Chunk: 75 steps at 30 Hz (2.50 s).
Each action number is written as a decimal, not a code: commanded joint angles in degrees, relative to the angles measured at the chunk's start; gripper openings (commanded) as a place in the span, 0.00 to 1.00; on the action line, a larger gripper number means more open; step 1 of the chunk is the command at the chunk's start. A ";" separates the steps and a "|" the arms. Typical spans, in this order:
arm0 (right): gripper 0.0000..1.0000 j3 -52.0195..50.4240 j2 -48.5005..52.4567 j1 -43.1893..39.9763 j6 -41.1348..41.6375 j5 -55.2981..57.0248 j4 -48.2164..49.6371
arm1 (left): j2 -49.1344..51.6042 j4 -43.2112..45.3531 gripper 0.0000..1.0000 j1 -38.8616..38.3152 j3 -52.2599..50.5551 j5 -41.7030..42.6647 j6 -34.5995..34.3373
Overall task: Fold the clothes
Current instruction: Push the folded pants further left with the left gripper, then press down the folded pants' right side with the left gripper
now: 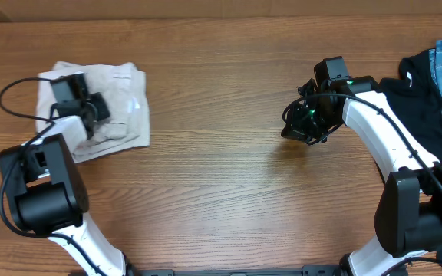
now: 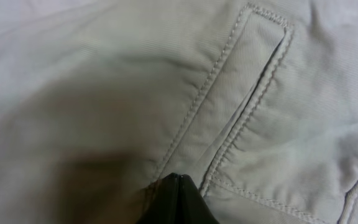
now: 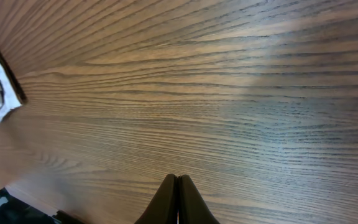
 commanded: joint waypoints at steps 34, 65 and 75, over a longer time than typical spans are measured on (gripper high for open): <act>0.04 0.37 0.11 -0.07 -0.37 -0.57 -0.57 | -5.70 -78.66 0.04 5.14 45.27 -3.80 -19.10; 0.04 0.37 0.11 -0.04 -0.37 -0.52 -0.90 | 29.09 -53.33 0.04 8.44 44.41 -11.76 -28.61; 0.04 0.37 0.11 -0.04 -0.31 -0.55 -1.51 | 36.48 -37.40 0.04 7.61 44.41 -3.93 -26.36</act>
